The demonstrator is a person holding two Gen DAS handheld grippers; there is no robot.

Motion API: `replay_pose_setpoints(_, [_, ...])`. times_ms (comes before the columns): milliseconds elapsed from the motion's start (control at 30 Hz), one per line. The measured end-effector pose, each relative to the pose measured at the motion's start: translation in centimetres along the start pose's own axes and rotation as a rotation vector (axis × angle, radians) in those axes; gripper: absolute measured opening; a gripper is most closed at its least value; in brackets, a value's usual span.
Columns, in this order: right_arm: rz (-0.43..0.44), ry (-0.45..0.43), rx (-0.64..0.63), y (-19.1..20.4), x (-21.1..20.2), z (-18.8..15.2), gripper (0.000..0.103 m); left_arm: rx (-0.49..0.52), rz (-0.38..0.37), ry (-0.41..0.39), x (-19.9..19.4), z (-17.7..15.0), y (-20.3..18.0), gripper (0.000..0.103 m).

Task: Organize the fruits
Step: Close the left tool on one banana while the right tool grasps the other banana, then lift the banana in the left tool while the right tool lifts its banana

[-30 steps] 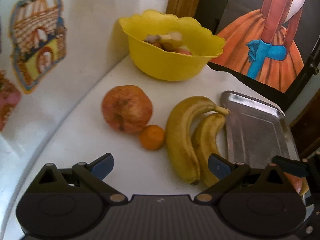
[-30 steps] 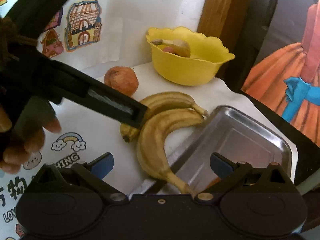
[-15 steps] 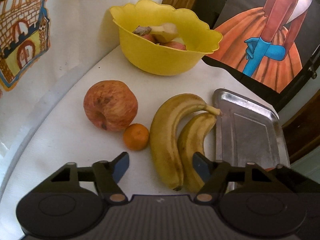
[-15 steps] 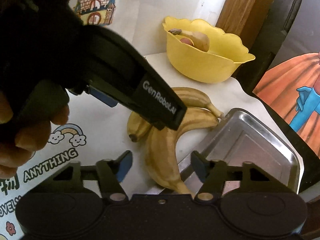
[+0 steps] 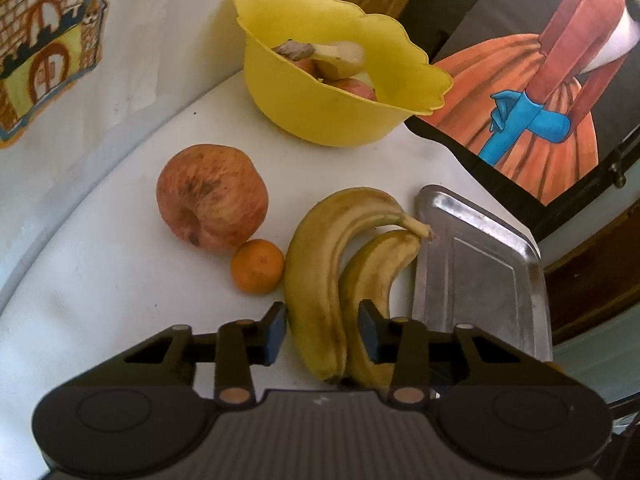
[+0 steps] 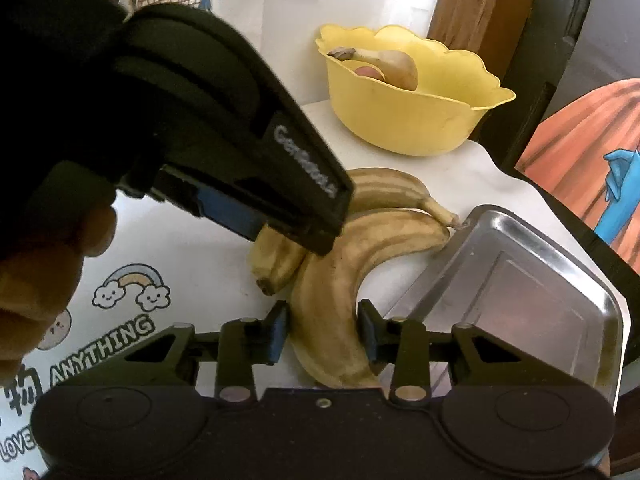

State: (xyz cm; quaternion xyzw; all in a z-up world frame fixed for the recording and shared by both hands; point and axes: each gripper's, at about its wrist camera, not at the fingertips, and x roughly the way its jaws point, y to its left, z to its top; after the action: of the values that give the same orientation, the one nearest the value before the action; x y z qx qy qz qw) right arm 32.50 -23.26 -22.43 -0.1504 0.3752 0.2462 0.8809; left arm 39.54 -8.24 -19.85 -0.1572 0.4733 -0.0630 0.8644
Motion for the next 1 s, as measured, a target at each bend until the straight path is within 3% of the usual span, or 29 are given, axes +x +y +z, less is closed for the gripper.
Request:
replay_pose_setpoints(67, [0.000, -0.004, 0.004, 0.1, -0.1, -0.1, 0.039, 0.001, 0.009, 0.000, -0.1, 0.0, 0.1, 0.033])
replay_pose_setpoints(500, [0.049, -0.004, -0.001, 2.9, -1.7, 0.1, 0.038, 0.075, 0.033, 0.043, -2.8, -1.1, 2.8, 0.031])
replay_pose_setpoints(700, [0.093, 0.004, -0.002, 5.6, -3.5, -1.3, 0.038, 0.022, 0.014, 0.047, -5.5, -3.4, 5.7, 0.031])
replay_pose_setpoints(1000, [0.182, -0.014, -0.054, 9.3, -8.7, -5.7, 0.038, 0.010, 0.053, 0.077, -10.1, -8.1, 8.4, 0.029])
